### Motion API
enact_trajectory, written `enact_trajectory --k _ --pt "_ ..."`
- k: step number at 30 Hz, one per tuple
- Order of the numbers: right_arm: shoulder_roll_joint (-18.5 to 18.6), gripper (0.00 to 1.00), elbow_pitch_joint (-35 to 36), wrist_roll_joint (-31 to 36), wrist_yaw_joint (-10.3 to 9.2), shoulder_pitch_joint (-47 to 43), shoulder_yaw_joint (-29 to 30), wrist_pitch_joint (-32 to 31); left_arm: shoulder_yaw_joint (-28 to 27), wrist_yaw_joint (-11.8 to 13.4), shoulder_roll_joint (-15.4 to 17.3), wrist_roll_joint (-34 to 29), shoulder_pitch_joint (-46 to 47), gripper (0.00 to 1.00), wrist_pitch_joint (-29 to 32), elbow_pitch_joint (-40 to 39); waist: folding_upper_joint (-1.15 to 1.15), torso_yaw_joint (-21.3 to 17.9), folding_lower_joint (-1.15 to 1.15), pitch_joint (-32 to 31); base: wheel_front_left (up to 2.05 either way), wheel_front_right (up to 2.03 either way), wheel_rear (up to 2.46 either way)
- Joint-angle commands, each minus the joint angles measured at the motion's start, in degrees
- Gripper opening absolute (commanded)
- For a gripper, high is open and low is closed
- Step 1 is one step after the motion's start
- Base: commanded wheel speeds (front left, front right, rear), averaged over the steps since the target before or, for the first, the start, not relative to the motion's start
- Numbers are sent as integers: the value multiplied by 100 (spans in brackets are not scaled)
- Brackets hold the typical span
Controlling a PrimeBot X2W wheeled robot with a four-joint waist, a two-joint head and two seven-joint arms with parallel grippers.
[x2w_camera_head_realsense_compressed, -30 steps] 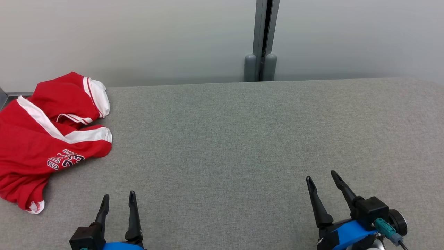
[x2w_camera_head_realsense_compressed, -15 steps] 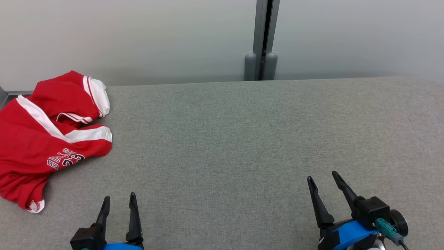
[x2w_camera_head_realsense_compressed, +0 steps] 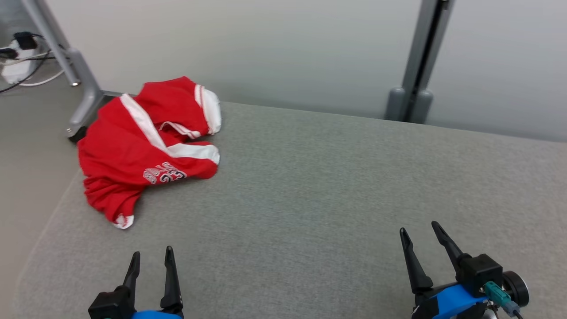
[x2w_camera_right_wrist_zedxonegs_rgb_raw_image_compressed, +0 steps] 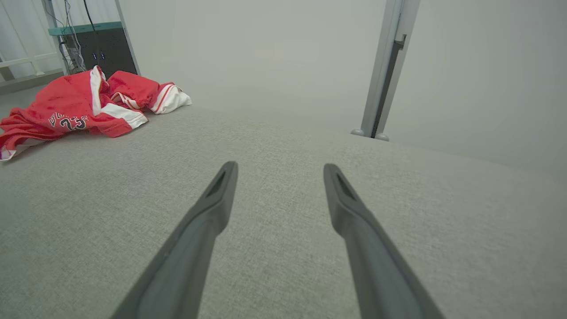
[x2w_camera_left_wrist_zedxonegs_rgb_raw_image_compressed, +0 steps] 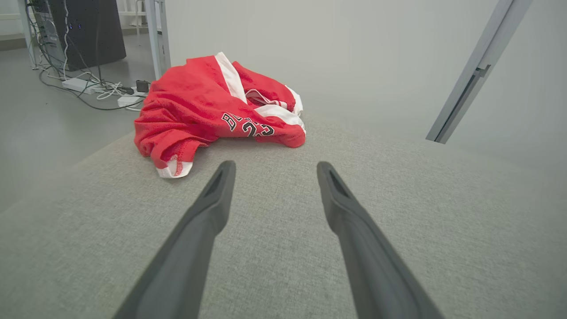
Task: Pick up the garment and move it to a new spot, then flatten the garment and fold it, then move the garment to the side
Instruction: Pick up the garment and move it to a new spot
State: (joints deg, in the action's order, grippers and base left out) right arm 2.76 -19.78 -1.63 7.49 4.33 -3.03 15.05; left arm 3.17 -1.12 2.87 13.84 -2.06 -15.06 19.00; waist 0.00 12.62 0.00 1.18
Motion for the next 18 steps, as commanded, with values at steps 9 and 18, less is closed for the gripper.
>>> enact_trajectory --k 9,18 --pt "23 100 -61 -75 0 -30 -263 20 -141 56 0 60 -208 100 -18 -101 0 1184 0 86 0 0 0" --pt "24 100 -33 -80 0 42 -433 20 -392 95 20 17 -288 100 -18 -272 0 1275 0 139 0 0 0"
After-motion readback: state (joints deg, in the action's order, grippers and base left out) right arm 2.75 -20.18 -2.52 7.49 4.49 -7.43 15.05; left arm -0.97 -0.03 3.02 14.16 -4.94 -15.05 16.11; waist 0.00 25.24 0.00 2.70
